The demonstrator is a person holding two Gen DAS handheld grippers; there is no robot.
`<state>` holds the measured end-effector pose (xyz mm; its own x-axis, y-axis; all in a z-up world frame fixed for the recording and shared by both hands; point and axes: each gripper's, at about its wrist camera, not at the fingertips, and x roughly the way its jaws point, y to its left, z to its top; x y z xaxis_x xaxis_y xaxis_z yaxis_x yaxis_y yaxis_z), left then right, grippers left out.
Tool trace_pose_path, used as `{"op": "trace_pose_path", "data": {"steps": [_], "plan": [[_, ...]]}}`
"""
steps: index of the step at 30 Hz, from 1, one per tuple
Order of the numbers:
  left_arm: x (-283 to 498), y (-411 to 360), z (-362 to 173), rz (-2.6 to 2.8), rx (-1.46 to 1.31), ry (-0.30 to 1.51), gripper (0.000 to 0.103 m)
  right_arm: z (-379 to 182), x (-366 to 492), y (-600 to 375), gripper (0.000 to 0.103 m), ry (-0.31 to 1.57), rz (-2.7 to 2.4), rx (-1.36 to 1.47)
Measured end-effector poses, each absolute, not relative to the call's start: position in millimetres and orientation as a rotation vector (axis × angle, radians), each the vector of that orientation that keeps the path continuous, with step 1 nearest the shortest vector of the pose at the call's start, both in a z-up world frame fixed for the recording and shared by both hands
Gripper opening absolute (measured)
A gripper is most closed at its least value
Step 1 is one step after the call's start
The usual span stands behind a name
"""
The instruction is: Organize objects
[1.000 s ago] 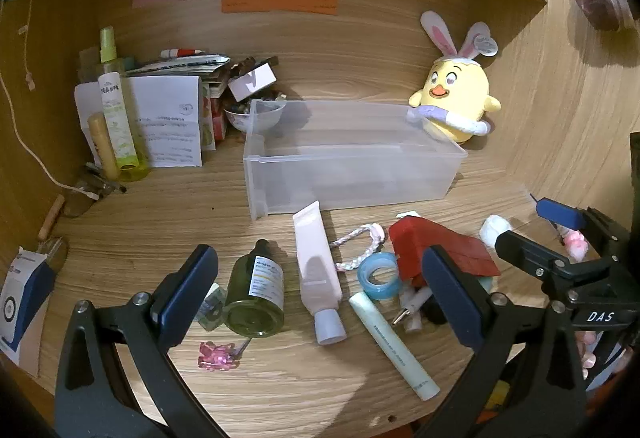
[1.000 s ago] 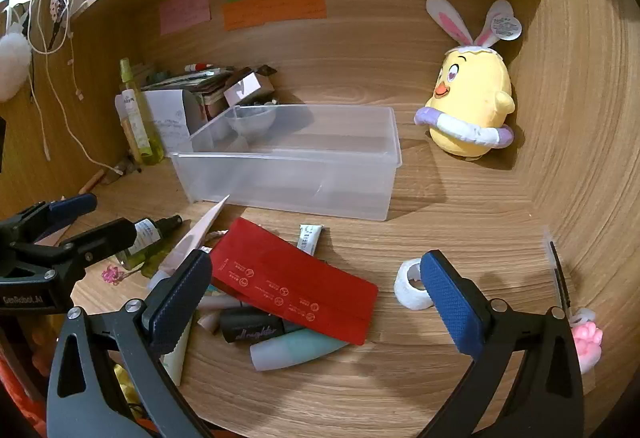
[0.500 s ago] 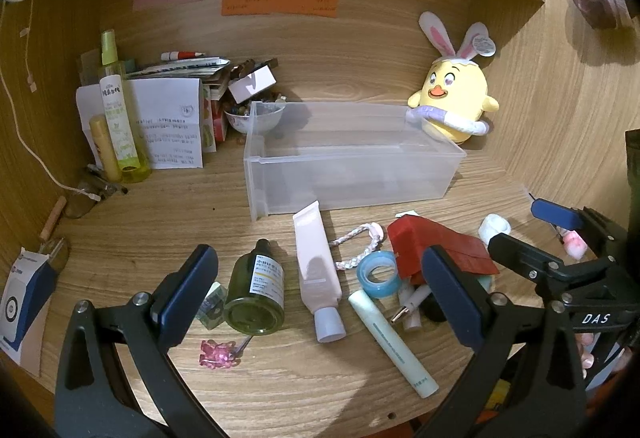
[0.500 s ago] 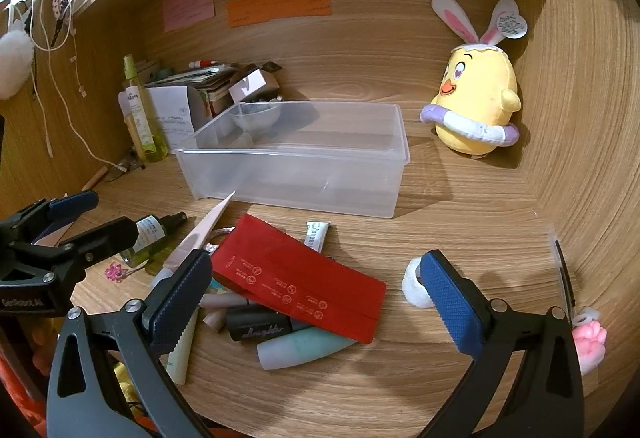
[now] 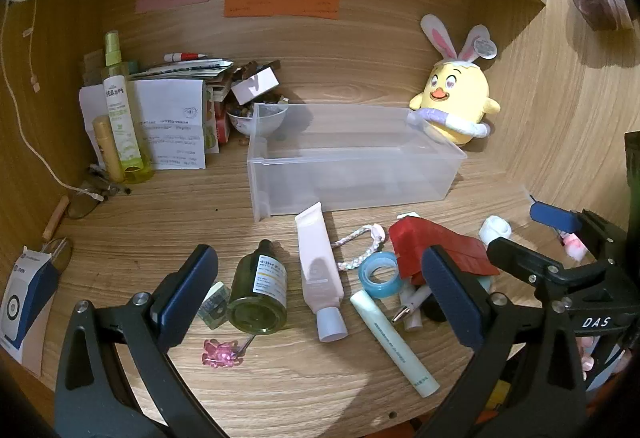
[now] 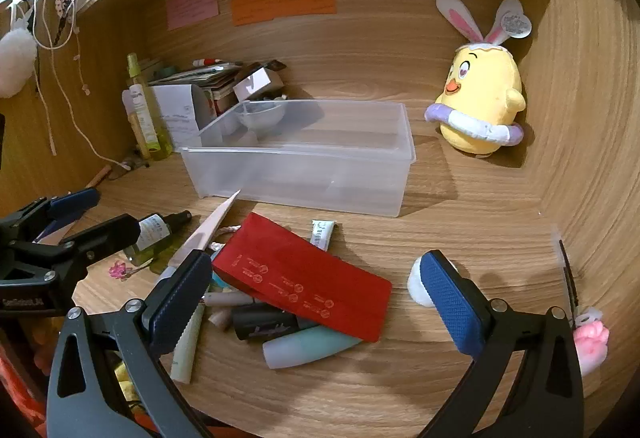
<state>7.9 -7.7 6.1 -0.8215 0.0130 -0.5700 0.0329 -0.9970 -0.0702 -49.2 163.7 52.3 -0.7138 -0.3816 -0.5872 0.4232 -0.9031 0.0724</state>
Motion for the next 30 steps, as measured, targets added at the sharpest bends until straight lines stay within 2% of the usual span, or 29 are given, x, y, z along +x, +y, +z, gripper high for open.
{"op": "trace_pose_path", "data": {"steps": [30], "plan": [[11.6, -7.6, 9.8, -2.988, 0.929, 0.126, 0.103, 54.7, -45.7, 162.5, 0.103, 0.090, -2.556, 0.846]]}}
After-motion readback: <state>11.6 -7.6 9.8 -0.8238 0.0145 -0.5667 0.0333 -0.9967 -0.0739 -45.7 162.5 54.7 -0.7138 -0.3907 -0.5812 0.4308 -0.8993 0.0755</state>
